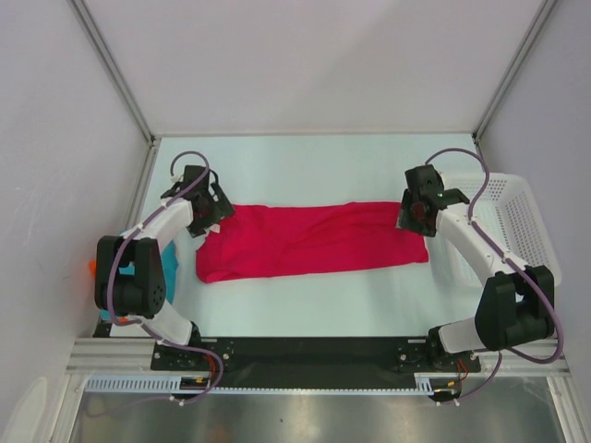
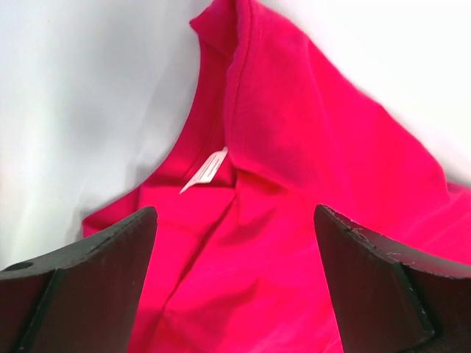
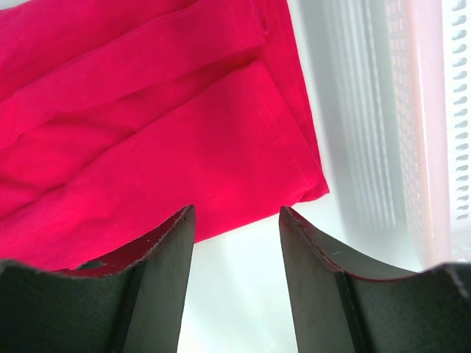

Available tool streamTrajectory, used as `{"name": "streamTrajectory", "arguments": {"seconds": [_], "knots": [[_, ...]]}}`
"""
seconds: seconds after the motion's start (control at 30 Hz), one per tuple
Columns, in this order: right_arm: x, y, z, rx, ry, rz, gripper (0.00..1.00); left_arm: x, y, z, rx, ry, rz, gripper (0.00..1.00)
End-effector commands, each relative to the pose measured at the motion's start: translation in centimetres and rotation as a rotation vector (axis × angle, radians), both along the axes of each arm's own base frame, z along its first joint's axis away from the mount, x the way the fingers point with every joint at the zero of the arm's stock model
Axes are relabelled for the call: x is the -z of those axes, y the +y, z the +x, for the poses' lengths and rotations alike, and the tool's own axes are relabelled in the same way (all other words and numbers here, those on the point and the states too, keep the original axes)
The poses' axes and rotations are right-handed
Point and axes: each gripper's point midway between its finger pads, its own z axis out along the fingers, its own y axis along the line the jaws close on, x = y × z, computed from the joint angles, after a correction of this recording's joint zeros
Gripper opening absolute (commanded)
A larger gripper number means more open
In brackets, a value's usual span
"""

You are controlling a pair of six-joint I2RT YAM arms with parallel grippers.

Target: Fold and stack the t-shirts

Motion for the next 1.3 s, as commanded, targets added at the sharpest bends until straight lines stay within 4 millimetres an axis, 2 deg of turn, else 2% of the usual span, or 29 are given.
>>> {"name": "streamTrajectory", "arguments": {"seconds": [0.0, 0.17, 0.37, 0.7, 1.07, 1.27], "knots": [[-0.4, 0.0, 0.8, -0.013, -0.020, -0.002, 0.55, -1.0, 0.0, 2.9, 0.012, -0.070, -0.001, 0.91], [0.4, 0.0, 1.3, -0.010, 0.000, -0.009, 0.54, -0.2, -0.1, 4.1, 0.012, -0.063, -0.009, 0.86], [1.3, 0.1, 1.8, -0.009, 0.023, -0.016, 0.54, -0.3, 0.1, 5.5, 0.006, -0.071, -0.022, 0.79], [1.6, -0.1, 2.4, -0.009, 0.032, -0.026, 0.54, -0.1, 0.3, 7.2, 0.001, -0.077, -0.033, 0.60], [1.6, -0.3, 2.3, -0.006, 0.036, -0.030, 0.54, 0.9, 0.9, 6.9, -0.018, -0.062, -0.041, 0.51], [1.7, -0.3, 2.3, -0.008, 0.036, -0.027, 0.54, 1.0, 1.4, 5.8, -0.031, -0.063, -0.025, 0.50]]}}
